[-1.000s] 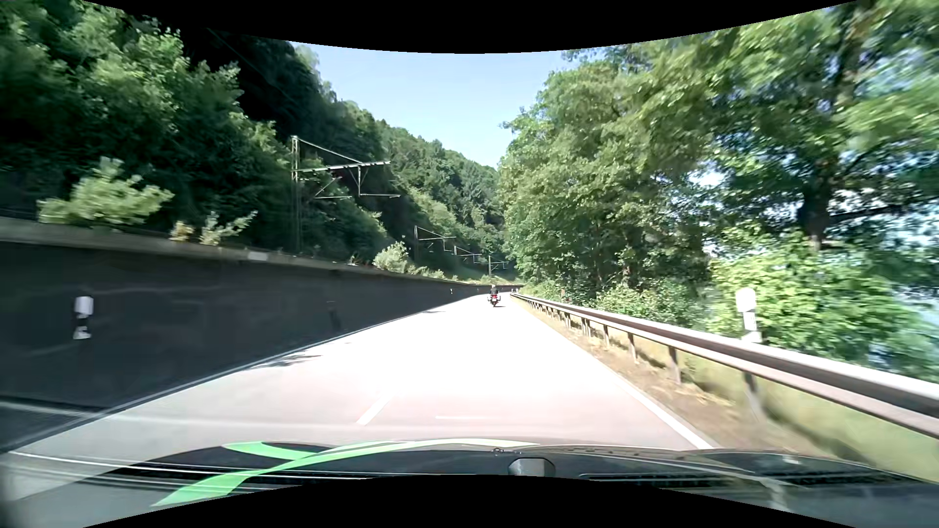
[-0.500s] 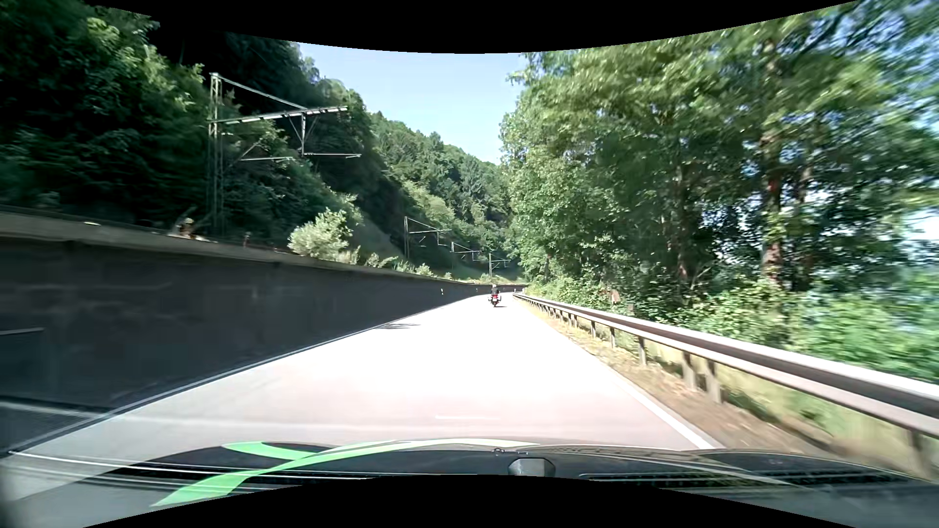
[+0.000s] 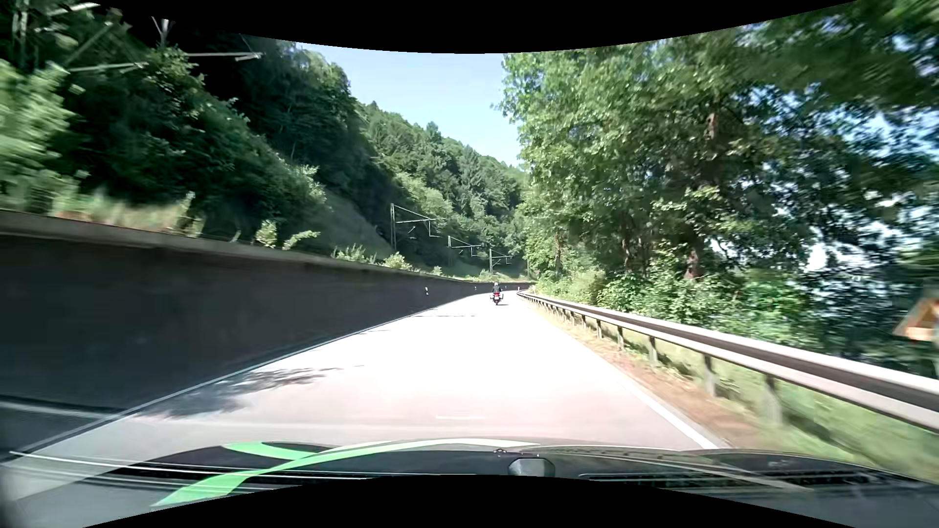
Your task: Follow the waypoints while adhering to traffic rules and regulations
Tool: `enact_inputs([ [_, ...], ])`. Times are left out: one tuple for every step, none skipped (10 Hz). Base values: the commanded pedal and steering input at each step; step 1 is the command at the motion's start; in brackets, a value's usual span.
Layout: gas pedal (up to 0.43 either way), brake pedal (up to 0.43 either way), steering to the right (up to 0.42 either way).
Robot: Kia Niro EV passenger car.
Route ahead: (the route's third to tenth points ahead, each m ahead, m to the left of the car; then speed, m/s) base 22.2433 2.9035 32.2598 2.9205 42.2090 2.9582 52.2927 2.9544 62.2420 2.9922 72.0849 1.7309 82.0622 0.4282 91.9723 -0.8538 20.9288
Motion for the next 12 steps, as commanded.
enact_inputs([
  [0.157,0.0,-0.003],
  [0.13,0.0,-0.003],
  [0.13,0.0,-0.003],
  [0.13,0.0,-0.003],
  [0.13,0.0,-0.003],
  [0.13,0.0,-0.003],
  [0.118,0.0,-0.002],
  [0.118,0.0,0.001],
  [0.118,0.0,0.002],
  [0.118,0.0,0.002],
  [0.13,0.0,0.001],
  [0.15,0.0,0.002],
])
